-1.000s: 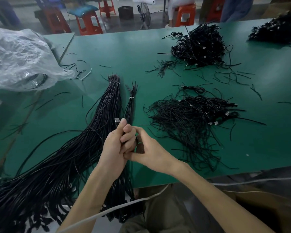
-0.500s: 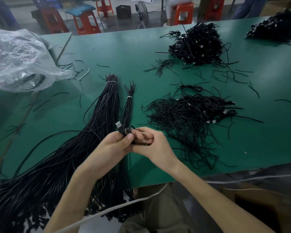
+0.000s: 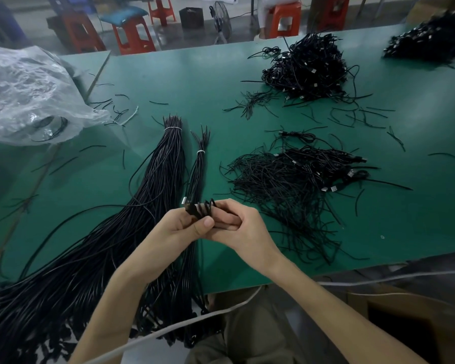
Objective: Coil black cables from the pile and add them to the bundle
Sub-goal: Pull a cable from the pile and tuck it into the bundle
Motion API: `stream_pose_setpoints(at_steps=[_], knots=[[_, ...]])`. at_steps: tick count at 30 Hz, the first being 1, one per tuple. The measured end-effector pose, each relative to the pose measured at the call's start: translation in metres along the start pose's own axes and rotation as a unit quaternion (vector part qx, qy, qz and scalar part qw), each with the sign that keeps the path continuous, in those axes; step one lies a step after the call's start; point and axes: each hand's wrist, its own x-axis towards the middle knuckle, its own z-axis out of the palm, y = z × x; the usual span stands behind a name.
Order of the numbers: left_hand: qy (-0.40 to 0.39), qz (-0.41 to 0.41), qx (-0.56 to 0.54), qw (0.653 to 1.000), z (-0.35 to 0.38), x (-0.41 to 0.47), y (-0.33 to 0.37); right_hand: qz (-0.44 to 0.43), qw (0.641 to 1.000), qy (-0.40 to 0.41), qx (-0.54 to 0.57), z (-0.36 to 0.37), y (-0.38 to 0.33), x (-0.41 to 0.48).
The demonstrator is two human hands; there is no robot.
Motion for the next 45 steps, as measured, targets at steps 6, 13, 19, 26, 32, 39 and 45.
stream_pose_setpoints(at_steps=[6,13,19,26,32,39,45], knots=[[0.046,0.034,0.006,0.998,0.013,0.006,-0.006,-0.014,0.998,0.058,0.022,0.005,0.001,-0.003],[0.167,0.070,0.163,0.970,0.022,0.005,-0.009,-0.090,0.977,0.074,-0.179,-0.007,0.005,0.001],[0.228,-0.021,0.220,0.948,0.012,-0.003,-0.014,-0.085,0.934,0.008,-0.346,-0.015,0.007,-0.002],[0.212,-0.112,0.266,0.934,0.014,0.001,-0.023,-0.115,0.872,-0.057,-0.473,-0.016,0.011,-0.006],[0.171,-0.129,0.322,0.922,0.013,0.004,-0.024,-0.102,0.846,-0.074,-0.517,-0.020,0.012,-0.004],[0.057,-0.129,0.409,0.902,-0.004,0.005,-0.017,-0.124,0.827,-0.135,-0.532,-0.019,0.015,-0.010],[0.002,-0.153,0.430,0.890,0.003,0.008,-0.025,-0.122,0.817,-0.122,-0.550,-0.015,0.016,-0.008]])
